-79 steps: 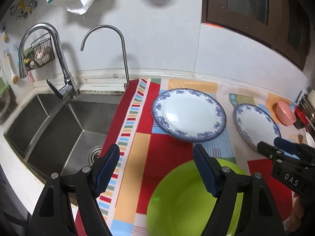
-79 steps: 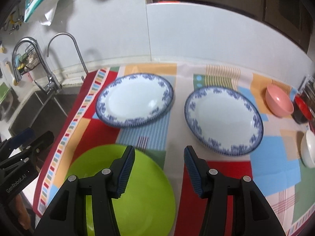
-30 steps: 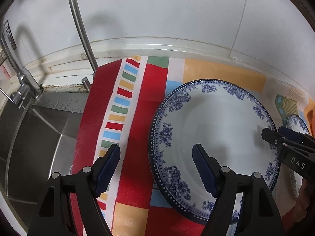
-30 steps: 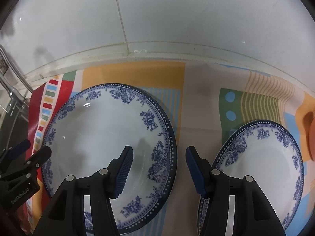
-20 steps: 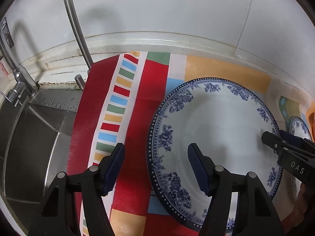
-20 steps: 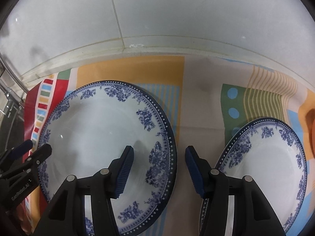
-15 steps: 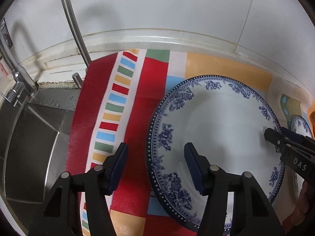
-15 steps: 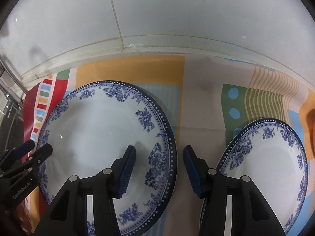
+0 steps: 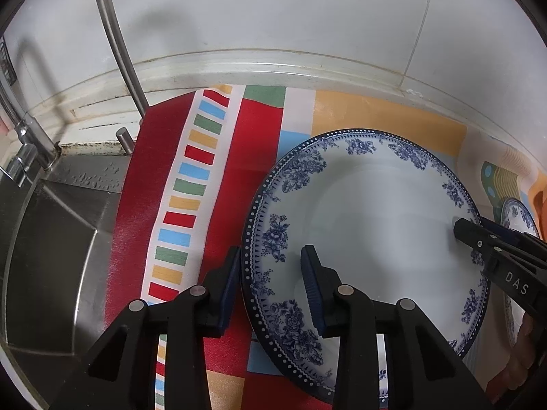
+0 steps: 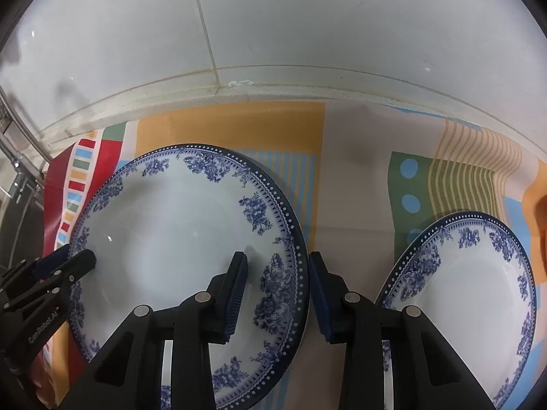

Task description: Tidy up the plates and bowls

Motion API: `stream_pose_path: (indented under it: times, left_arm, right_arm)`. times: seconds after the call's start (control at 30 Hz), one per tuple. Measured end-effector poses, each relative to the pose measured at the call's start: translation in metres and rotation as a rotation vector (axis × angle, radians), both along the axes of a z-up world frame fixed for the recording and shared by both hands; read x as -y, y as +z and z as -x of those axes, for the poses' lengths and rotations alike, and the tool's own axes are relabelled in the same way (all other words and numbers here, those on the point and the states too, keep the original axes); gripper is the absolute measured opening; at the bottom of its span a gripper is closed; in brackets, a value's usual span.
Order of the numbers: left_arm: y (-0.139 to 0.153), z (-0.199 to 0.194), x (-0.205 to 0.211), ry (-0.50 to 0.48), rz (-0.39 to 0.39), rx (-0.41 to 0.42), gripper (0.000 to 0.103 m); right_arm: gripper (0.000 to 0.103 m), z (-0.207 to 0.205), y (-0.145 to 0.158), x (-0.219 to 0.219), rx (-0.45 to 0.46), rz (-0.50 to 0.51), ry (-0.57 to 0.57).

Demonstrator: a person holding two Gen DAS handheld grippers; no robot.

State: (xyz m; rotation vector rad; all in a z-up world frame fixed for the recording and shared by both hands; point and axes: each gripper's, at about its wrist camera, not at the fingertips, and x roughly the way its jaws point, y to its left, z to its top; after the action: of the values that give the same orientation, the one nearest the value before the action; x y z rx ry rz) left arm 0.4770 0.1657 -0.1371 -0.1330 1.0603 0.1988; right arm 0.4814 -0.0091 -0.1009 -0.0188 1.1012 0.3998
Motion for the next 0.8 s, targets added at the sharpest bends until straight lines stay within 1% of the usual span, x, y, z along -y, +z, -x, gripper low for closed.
stream_pose_path:
  times: [0.3,0.67,0.8]
  left_arm:
    - [0.015,0.014,0.001,0.013,-0.009,0.028,0.035]
    - [0.038,0.045,0.008,0.021,-0.010,0.055,0.036]
    - [0.046,0.055,0.005,0.029,-0.005,0.063,0.036]
  right_arm:
    - [0.037,0.010,0.008,0.007,0.006,-0.014,0.000]
    - [0.037,0.025,0.028,0.021,0.018,-0.023,-0.011]
    - [0.037,0.030,0.040,0.024,0.032,-0.024,-0.010]
